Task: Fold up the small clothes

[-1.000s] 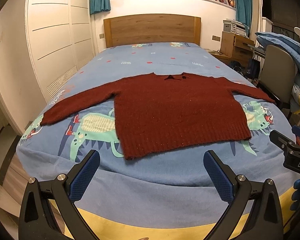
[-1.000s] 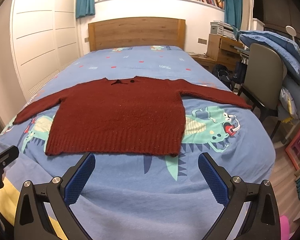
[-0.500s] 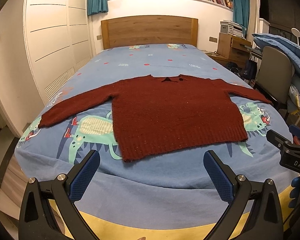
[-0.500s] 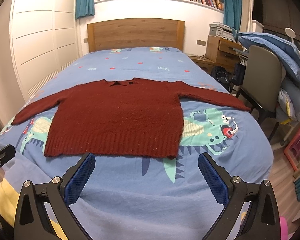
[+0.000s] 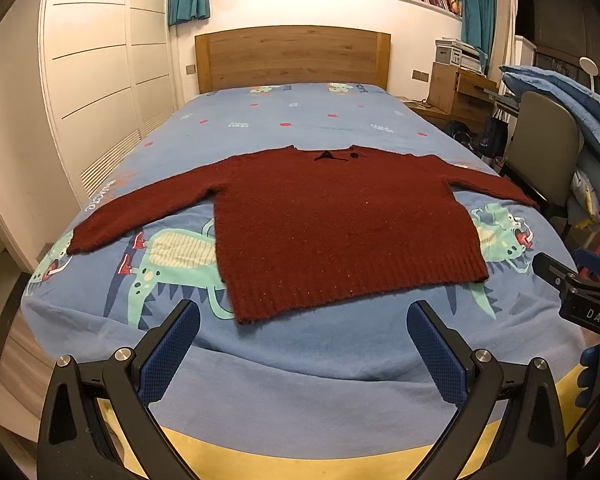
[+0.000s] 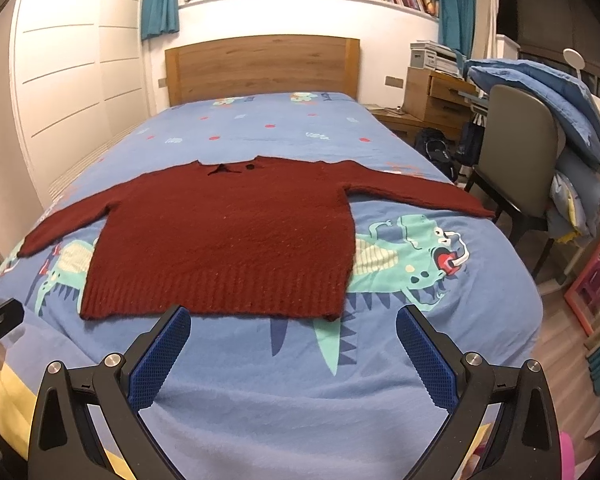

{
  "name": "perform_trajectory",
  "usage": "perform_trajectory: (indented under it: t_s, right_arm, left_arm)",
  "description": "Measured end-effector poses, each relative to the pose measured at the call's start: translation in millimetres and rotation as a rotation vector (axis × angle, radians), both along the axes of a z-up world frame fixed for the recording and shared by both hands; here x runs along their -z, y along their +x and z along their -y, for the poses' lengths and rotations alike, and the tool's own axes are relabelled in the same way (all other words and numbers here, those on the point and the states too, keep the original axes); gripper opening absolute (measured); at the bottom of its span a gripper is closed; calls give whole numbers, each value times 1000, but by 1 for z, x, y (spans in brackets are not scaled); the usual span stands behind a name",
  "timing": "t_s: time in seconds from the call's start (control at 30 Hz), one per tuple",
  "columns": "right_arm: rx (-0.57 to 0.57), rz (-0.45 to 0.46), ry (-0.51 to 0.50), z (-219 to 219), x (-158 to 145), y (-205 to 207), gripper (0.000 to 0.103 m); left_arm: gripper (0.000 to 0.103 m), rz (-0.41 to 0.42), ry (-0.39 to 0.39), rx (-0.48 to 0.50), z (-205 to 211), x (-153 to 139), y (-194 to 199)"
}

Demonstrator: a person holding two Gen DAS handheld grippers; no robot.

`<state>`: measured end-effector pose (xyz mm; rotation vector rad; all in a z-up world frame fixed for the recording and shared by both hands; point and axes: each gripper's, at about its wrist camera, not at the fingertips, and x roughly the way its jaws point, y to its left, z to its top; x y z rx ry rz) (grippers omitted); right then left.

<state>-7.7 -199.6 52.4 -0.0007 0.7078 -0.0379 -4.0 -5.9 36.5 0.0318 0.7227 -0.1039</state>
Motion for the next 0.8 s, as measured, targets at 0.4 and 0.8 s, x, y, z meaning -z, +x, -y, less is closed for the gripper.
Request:
perform_trajectory:
  t_s: [0.4,0.8]
  right_arm:
    - [62,-19,27,28,2,15,103]
    - [172,-52,166,106,23,65,103]
  left_arm:
    - [102,-7,-4,-34,-3,0,17]
    - [102,-97,6,-93,-18,11,64]
